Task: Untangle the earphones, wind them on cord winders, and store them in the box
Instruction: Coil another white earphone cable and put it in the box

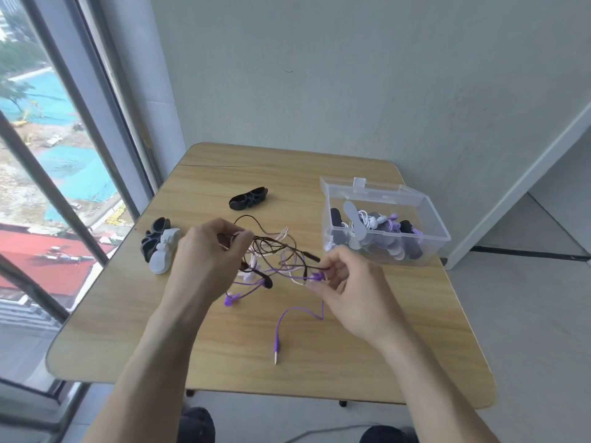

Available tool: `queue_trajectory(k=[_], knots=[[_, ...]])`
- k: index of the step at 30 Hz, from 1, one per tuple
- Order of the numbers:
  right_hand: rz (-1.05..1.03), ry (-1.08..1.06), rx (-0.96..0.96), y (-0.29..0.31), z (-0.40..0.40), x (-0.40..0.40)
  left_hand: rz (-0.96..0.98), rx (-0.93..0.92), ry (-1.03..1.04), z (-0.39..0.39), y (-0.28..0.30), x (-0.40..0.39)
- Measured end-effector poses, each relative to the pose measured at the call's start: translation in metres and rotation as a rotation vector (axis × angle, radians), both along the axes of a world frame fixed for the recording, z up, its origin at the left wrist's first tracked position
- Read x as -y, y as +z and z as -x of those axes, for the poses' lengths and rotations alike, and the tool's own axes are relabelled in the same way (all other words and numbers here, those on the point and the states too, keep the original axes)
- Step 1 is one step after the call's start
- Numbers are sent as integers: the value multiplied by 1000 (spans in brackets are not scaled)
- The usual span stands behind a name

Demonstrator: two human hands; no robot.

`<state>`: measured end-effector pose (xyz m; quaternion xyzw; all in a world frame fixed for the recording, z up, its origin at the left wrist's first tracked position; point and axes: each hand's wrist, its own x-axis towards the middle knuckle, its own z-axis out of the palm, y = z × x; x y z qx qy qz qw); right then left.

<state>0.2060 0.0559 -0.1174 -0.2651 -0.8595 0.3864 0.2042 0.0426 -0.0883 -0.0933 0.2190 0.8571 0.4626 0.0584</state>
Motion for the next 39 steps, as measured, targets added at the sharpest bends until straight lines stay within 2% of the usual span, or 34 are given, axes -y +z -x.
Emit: queue_trajectory(k=[3,7,10,13,15,19,20,22,25,27,28,31,35,39], knots=[[32,-23,7,6,-7,-16,17,15,-7,3,1,5],[189,107,175,17,-25,-35,19,30,64,15,-5,12],[121,114,289,20,-34,-47,40,-37,118,19,-3,17],[46,58,324,20,-43,-58,40,-90,159,19,0,20],[42,-1,303,21,-49,-64,99,-116,147,21,0,24],[-24,-99,223,21,-52,-74,434,-119,51,16,-7,20],[-41,-111,183,22,-51,-74,414,-142,37,9,-7,15],[-10,-86,88,27,-47,-67,206,-196,-71,-10,-6,0],[174,24,-99,40,-37,-44,-81,-136,-444,-49,2,-21],[319,123,-223,51,-32,-24,-150,-69,-689,-71,3,-33],[372,179,-254,56,-30,-16,-160,-57,-749,-80,1,-38],[413,248,-326,73,-33,-4,-66,-149,-743,-84,-6,-46],[242,158,-389,92,-56,-18,84,-317,-579,-56,-13,-38],[74,75,-297,94,-75,-35,104,-332,-475,-33,-12,-23]])
